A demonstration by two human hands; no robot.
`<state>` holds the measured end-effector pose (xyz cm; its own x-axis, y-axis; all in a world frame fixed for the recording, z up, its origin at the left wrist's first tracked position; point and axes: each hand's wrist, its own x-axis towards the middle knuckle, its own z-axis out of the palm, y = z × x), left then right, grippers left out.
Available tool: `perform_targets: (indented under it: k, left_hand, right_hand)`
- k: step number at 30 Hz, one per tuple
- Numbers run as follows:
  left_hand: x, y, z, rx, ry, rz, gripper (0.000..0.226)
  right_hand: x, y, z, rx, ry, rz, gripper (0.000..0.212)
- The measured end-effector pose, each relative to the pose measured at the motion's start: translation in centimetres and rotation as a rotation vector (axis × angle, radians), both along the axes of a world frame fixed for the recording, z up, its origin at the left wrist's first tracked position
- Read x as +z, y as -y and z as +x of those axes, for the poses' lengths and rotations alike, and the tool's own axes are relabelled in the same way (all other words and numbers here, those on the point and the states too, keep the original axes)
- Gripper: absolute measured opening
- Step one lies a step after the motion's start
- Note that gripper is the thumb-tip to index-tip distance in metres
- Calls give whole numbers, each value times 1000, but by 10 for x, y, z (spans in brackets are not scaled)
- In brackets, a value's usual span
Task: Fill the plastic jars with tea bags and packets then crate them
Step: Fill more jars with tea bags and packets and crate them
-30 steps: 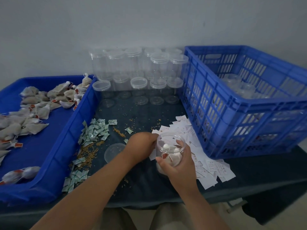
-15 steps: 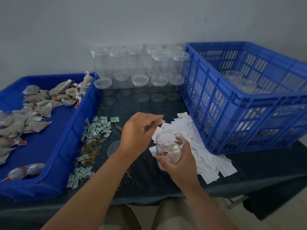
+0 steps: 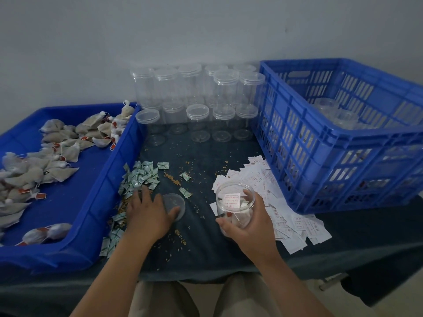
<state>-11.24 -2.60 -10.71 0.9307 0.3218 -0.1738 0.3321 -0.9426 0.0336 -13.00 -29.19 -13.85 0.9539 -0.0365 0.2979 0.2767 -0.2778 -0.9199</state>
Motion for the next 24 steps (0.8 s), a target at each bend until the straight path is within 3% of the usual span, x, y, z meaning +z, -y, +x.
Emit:
perform_targets:
  k: [3,6,11,14,17,21,24]
  left_hand:
    - [-9,-1,-7,-23,182,-1,75]
    - [8,8,-11,4,497,-315,33]
    - [43,48,-16,-131,551,-782,31]
    - [62,69,-21,-296,406,-919,23]
    - [72,87,-27,-460,264,-868,36]
    - [75,109,-25,-545,341,-654,56]
    - [77,121,-19,-577,273,-510,85]
  right_hand:
    - [0,0,0,12,-4,6,90]
    - [-1,0,0,25,1,-8,88]
    - [3,-1,-2,106,57,-23,86]
    - [7,-1,-4,128,73,-43,85]
    - [10,-2,-6,135,62,-71,84]
    - [1,0,2,172,41,-137,71]
    - [-5,0,7,147,55,-173,77]
